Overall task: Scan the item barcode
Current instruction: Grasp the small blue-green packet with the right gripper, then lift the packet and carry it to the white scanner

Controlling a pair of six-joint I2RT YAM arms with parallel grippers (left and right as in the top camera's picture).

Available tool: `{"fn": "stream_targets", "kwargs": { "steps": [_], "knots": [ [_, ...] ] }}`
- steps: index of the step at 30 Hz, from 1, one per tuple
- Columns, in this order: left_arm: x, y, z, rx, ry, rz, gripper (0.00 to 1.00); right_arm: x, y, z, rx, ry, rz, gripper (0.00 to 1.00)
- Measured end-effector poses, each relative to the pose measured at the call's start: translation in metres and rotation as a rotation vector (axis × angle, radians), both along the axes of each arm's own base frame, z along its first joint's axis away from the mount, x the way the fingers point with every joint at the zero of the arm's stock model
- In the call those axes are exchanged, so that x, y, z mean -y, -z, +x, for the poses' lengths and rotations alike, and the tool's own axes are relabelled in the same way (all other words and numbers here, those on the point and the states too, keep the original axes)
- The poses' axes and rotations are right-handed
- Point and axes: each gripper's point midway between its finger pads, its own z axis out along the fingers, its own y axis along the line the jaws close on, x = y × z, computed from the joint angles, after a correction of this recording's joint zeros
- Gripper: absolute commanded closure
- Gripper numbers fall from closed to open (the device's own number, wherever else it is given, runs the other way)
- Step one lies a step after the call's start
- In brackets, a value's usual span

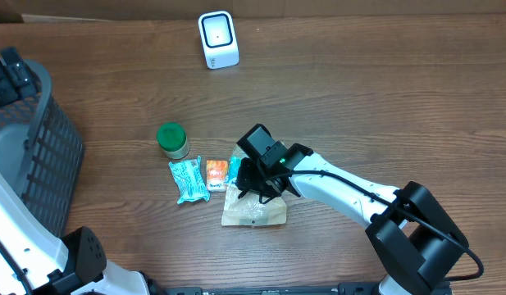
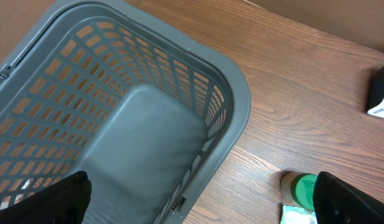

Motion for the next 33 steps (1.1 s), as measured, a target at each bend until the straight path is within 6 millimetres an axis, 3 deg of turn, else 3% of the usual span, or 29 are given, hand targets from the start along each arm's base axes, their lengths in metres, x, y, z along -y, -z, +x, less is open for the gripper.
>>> {"fn": "stream_targets", "kwargs": {
  "steps": [6,9,12,15,25,29,33],
  "knots": [
    [0.000,0.000,0.000,0.000,0.000,0.000,0.01,0.000,-0.001,0.010,0.046,0.015,-0.007,0.65],
    [0.000,0.000,0.000,0.000,0.000,0.000,0.01,-0.002,0.008,0.012,0.044,0.016,-0.012,0.66],
    [0.000,0.000,0.000,0.000,0.000,0.000,0.00,-0.004,0.023,0.010,0.013,0.014,-0.018,0.83],
    [0.000,0.000,0.000,0.000,0.000,0.000,0.01,-0.006,0.023,0.009,0.004,0.011,-0.008,0.96],
    [0.000,0.000,0.000,0.000,0.000,0.000,0.01,0.004,0.020,0.001,-0.057,-0.014,-0.038,0.96],
    [0.000,0.000,0.000,0.000,0.000,0.000,0.01,0.004,0.006,0.001,-0.067,-0.112,0.002,0.96],
    [0.000,0.000,0.000,0.000,0.000,0.000,0.00,-0.010,-0.048,0.009,0.002,-0.268,0.210,0.96]
  ]
}}
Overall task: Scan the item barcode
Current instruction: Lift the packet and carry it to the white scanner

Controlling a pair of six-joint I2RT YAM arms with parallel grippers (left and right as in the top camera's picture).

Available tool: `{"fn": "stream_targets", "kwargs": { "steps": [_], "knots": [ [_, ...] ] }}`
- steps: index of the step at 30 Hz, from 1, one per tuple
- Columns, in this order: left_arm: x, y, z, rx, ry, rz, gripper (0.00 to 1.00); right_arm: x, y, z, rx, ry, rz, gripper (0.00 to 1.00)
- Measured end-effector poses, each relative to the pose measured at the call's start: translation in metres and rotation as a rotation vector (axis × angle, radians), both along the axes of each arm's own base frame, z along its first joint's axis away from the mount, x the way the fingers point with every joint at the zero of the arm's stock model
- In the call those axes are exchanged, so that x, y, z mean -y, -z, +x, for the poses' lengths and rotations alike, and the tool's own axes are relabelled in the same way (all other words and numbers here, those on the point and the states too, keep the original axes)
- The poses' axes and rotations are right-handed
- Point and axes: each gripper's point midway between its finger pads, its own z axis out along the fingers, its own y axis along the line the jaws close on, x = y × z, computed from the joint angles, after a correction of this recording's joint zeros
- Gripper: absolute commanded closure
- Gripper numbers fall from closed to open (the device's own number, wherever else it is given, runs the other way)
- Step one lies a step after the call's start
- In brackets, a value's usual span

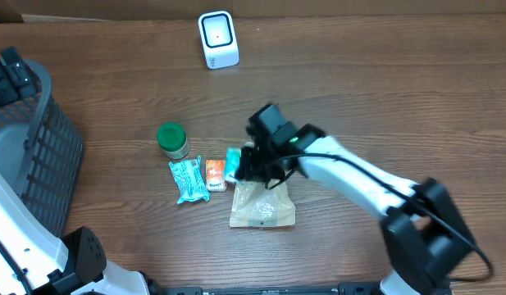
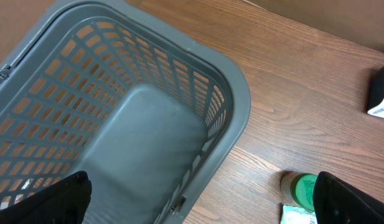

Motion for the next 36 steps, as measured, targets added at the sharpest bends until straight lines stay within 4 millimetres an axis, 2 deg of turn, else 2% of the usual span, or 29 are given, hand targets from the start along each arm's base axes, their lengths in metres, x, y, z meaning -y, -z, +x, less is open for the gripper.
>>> {"fn": "stream_targets", "kwargs": {
  "steps": [3,5,7,13,18,22,25,30,32,36],
  "knots": [
    [0.000,0.000,0.000,0.000,0.000,0.000,0.01,-0.001,-0.051,0.003,0.064,-0.106,0.193,0.96],
    [0.000,0.000,0.000,0.000,0.000,0.000,0.01,0.005,-0.087,0.004,0.115,-0.185,0.341,0.96],
    [0.000,0.000,0.000,0.000,0.000,0.000,0.00,0.013,-0.112,0.005,0.146,-0.236,0.457,0.96],
    [0.000,0.000,0.000,0.000,0.000,0.000,0.01,0.039,-0.152,0.012,0.176,-0.290,0.701,0.96],
    [0.000,0.000,0.000,0.000,0.000,0.000,0.00,0.048,-0.175,0.005,0.172,-0.338,0.846,0.96],
    [0.000,0.000,0.000,0.000,0.000,0.000,0.00,0.049,-0.182,0.001,0.159,-0.354,0.890,0.96],
    [0.000,0.000,0.000,0.000,0.000,0.000,0.00,0.048,-0.171,0.008,0.131,-0.298,0.819,0.96],
    [0.000,0.000,0.000,0.000,0.000,0.000,0.00,0.056,-0.129,0.027,0.072,-0.117,0.539,0.96],
    [0.000,0.000,0.000,0.000,0.000,0.000,0.01,0.061,-0.118,0.034,0.063,-0.065,0.418,0.96],
    [0.000,0.000,0.000,0.000,0.000,0.000,0.00,0.067,-0.126,0.059,0.128,-0.027,0.204,0.96]
  ]
}}
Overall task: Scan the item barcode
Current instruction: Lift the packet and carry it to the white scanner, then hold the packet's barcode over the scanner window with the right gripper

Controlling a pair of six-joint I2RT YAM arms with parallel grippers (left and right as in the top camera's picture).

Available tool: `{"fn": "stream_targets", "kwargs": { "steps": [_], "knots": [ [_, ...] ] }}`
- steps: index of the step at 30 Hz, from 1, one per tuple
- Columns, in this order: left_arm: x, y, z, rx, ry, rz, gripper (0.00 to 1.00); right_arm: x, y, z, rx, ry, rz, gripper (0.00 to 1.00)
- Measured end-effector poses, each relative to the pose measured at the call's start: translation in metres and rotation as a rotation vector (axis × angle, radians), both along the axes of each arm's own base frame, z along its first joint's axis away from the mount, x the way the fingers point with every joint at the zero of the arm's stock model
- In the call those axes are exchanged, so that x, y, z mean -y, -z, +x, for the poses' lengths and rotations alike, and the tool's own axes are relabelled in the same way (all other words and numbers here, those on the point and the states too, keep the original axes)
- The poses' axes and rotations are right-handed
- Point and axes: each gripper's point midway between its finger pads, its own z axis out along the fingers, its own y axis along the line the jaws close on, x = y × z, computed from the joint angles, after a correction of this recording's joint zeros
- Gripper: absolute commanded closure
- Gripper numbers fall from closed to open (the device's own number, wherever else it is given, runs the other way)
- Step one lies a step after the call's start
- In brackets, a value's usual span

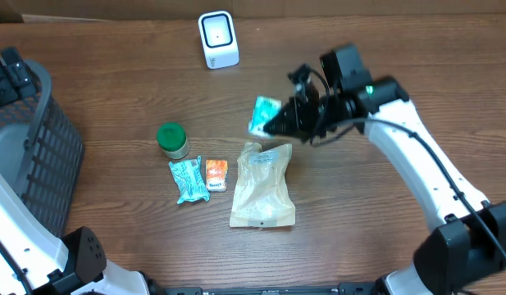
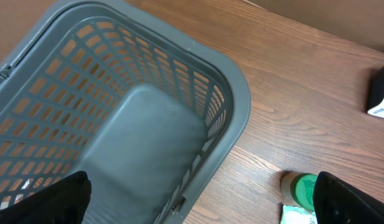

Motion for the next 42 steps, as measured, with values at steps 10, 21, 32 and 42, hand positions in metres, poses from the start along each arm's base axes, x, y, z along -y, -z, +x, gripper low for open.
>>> {"fn": "stream_targets", "kwargs": {
  "steps": [10,21,32,42],
  "knots": [
    [0.000,0.000,0.000,0.000,0.000,0.000,0.00,-0.020,-0.041,0.125,0.554,0.094,-0.441,0.96],
    [0.000,0.000,0.000,0.000,0.000,0.000,0.00,-0.038,-0.026,0.229,1.093,0.108,-0.870,0.96],
    [0.000,0.000,0.000,0.000,0.000,0.000,0.00,-0.069,0.034,0.270,1.311,-0.152,-1.011,0.96],
    [0.000,0.000,0.000,0.000,0.000,0.000,0.01,-0.096,0.069,0.287,1.472,-0.301,-1.017,0.96]
  ]
}}
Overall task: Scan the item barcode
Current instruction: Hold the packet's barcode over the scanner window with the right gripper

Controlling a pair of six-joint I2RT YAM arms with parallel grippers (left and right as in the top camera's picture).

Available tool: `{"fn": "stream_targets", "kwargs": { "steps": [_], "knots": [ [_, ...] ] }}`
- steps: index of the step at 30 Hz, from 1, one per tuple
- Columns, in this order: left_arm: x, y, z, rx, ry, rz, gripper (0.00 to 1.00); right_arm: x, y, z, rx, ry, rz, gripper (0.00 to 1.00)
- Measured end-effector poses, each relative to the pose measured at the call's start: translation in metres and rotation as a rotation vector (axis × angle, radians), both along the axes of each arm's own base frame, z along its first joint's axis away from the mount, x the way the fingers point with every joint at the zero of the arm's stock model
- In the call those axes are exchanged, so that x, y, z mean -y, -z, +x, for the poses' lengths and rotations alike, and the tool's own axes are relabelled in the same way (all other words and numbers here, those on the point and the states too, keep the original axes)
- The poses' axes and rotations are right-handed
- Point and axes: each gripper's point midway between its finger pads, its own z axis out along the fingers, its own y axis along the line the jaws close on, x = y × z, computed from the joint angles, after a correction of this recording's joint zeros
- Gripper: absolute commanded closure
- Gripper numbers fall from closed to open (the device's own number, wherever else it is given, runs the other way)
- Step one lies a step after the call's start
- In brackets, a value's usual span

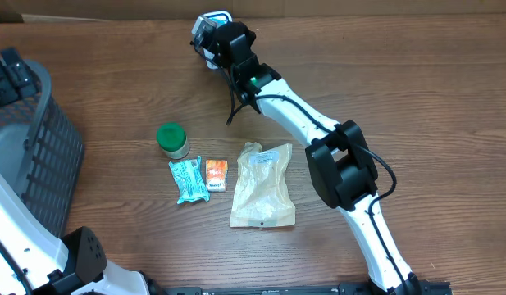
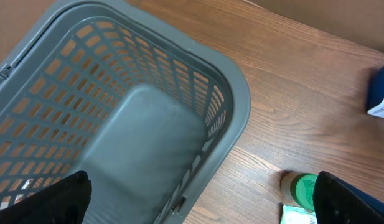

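My right gripper (image 1: 211, 37) is stretched to the table's far edge, right over the white barcode scanner (image 1: 218, 15), which it mostly covers. It is shut on a small teal packet (image 2: 380, 92), seen as a blue blur before the scanner at the right edge of the left wrist view; from overhead the packet is nearly hidden under the gripper. My left gripper (image 2: 204, 202) hangs open over the grey basket (image 2: 235, 106), nothing between its fingers (image 2: 61, 199).
On the table's middle lie a green-lidded jar (image 1: 172, 139), a teal wrapper (image 1: 188, 180), a small orange packet (image 1: 216, 174) and a tan pouch (image 1: 262, 187). The grey basket (image 1: 39, 156) stands at the left edge.
My right gripper, with the teal packet, has moved from mid-table right of the scanner to directly over the scanner at the far edge. The left arm is unchanged.
My right gripper was down on the small items by the tan pouch. Then it sat at the teal packet beside the orange one. Later it held that packet in the air above the table, and now holds it at the scanner. The pouch shifted slightly.
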Motion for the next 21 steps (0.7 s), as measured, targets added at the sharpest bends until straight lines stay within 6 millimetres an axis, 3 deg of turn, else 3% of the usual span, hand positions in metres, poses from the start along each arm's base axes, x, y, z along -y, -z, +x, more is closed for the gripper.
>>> {"fn": "stream_targets", "kwargs": {
  "steps": [8,21],
  "knots": [
    [0.000,0.000,0.000,0.000,0.000,0.000,0.00,-0.005,0.023,0.000,-0.020,-0.040,-0.041,0.96],
    [0.000,0.000,0.000,0.000,0.000,0.000,0.00,0.010,0.024,0.006,-0.012,-0.017,-0.098,0.96]
  ]
}}
